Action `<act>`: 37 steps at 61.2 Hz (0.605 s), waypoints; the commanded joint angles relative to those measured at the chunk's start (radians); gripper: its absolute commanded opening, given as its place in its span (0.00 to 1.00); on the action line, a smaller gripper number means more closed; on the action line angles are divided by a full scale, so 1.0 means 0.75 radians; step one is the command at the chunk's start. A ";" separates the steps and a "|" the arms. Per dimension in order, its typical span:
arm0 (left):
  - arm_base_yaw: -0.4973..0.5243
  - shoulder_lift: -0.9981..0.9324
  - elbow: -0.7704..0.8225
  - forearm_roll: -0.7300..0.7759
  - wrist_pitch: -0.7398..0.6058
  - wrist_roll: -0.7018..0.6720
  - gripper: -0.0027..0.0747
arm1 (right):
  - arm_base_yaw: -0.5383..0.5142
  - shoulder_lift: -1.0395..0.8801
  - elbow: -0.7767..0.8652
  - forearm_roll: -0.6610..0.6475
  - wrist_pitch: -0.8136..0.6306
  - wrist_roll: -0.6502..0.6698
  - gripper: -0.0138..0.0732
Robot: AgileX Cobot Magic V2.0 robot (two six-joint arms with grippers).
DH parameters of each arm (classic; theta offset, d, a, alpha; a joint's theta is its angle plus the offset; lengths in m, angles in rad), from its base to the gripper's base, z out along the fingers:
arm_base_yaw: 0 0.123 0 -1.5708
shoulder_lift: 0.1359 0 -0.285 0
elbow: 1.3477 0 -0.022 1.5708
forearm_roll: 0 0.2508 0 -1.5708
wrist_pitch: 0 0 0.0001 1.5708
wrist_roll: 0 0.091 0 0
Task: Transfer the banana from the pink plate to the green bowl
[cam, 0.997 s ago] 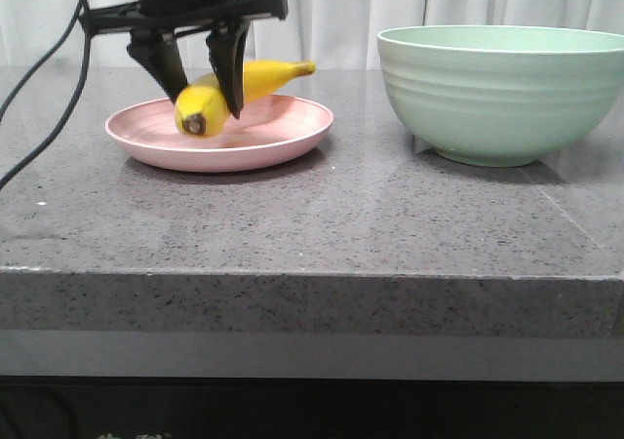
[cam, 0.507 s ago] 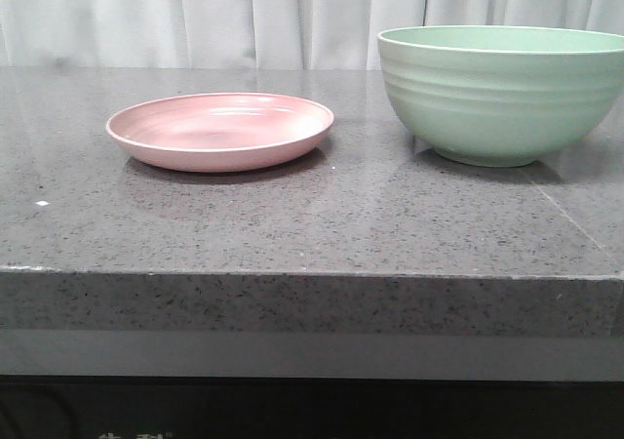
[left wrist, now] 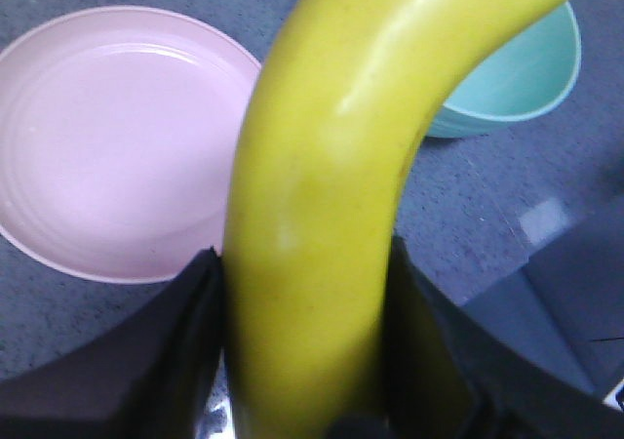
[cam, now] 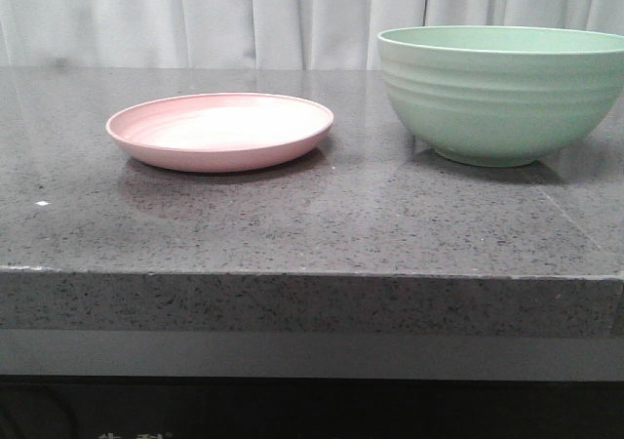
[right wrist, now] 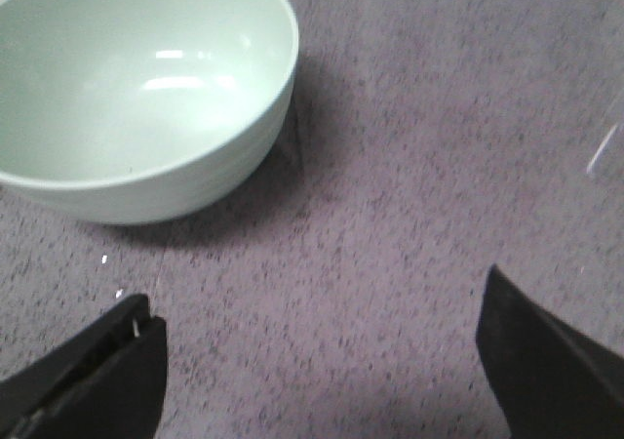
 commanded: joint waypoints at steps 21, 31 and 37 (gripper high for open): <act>0.003 -0.249 0.355 -0.451 -0.231 0.358 0.31 | -0.002 0.006 0.028 0.122 0.041 -0.063 0.91; 0.003 -0.177 0.365 -0.780 -0.148 0.679 0.31 | -0.002 0.006 0.028 0.382 0.023 -0.301 0.91; 0.003 -0.137 0.365 -0.852 -0.129 0.766 0.31 | -0.002 0.008 0.028 0.617 0.025 -0.505 0.91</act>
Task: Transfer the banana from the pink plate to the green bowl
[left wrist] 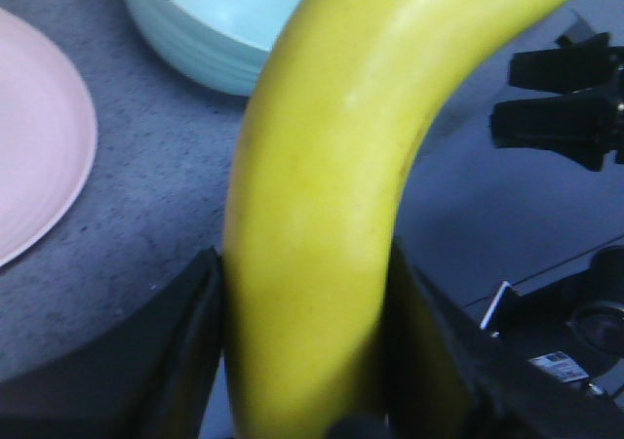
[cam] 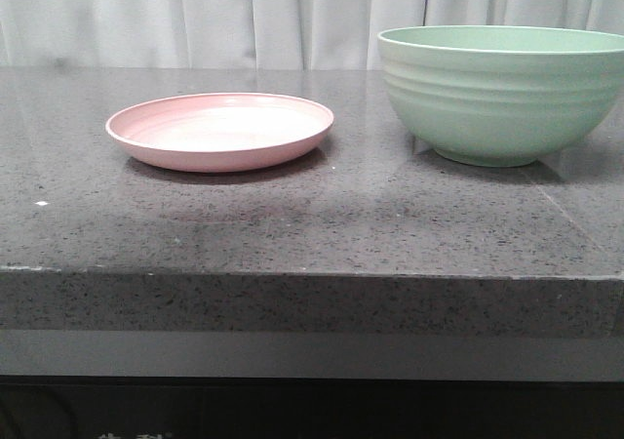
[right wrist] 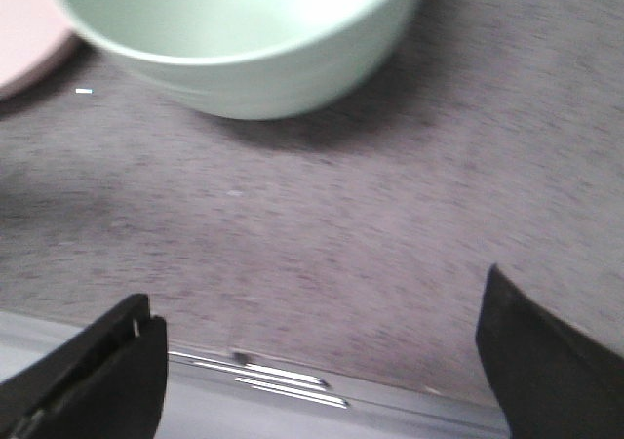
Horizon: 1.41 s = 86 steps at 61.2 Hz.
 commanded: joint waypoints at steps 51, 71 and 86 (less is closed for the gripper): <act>0.003 0.112 -0.034 -0.251 -0.011 0.114 0.31 | 0.239 0.532 -0.121 1.981 0.179 -1.818 0.91; 0.003 0.112 -0.034 -0.251 -0.009 0.114 0.31 | 0.444 0.771 -0.271 2.077 0.205 -2.011 0.91; 0.003 0.112 -0.034 -0.251 -0.009 0.114 0.31 | 0.447 0.848 -0.388 2.077 0.256 -2.009 0.91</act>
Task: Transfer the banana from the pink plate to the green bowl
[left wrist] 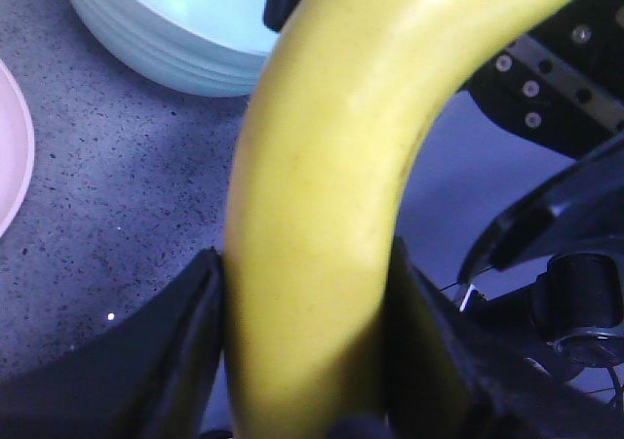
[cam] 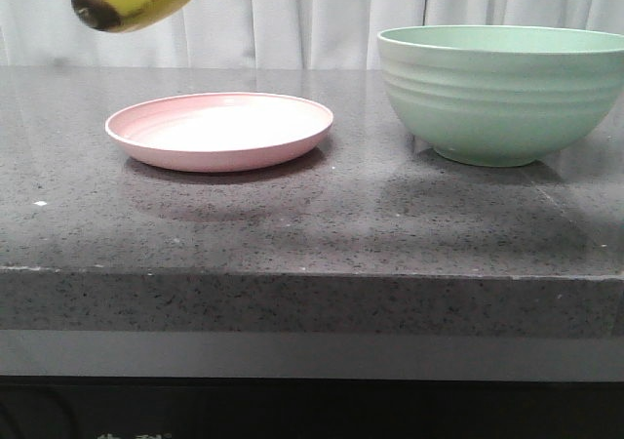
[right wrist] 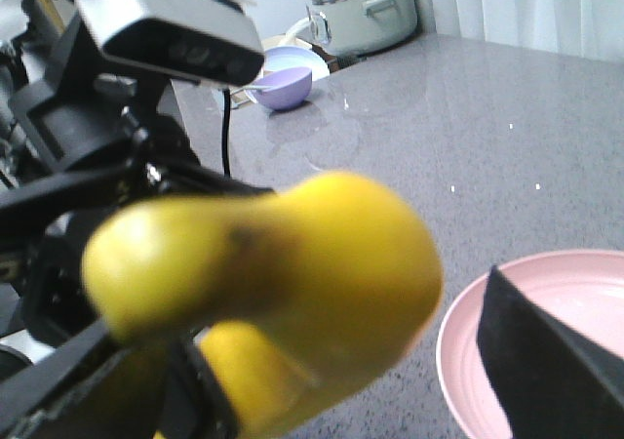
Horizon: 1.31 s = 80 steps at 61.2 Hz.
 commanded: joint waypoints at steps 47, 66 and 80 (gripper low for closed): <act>0.003 -0.029 -0.036 -0.102 -0.013 0.003 0.31 | 0.004 0.046 -0.129 0.181 0.123 -0.019 0.37; 0.003 -0.029 -0.036 -0.102 -0.013 0.003 0.32 | 0.004 0.046 -0.129 0.180 0.125 -0.019 0.36; 0.003 -0.029 -0.036 -0.084 -0.013 0.004 0.78 | 0.004 0.046 -0.129 0.180 0.125 -0.019 0.36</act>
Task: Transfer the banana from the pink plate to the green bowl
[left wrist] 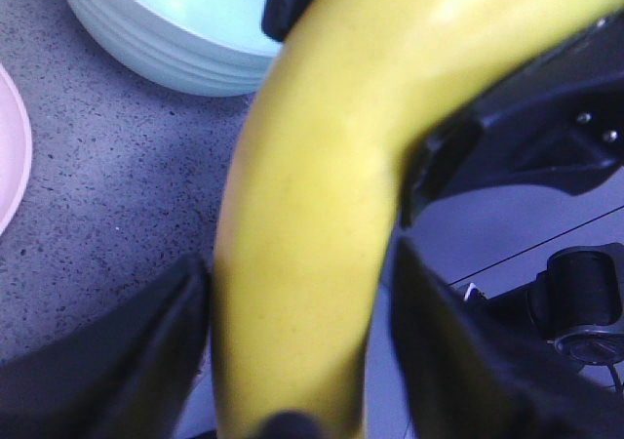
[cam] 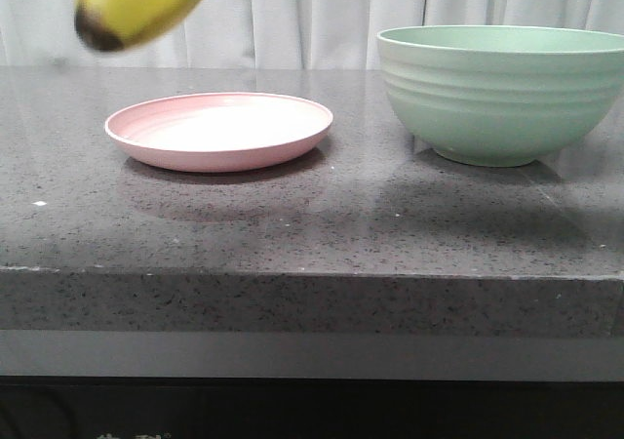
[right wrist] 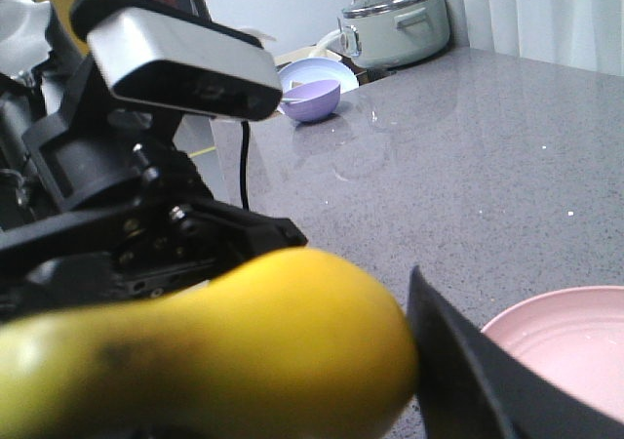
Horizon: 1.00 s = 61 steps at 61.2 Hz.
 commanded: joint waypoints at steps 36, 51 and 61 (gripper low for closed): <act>0.003 -0.216 -0.041 0.054 -0.006 -0.003 0.81 | -0.138 -0.231 -0.131 -0.423 -0.301 0.542 0.36; 0.003 -0.254 -0.041 0.059 -0.006 -0.003 0.81 | -0.362 -0.187 -0.408 -1.021 -0.167 1.200 0.36; 0.003 -0.251 -0.041 0.059 -0.006 -0.003 0.81 | -0.512 -0.101 -0.546 -1.084 -0.111 1.319 0.36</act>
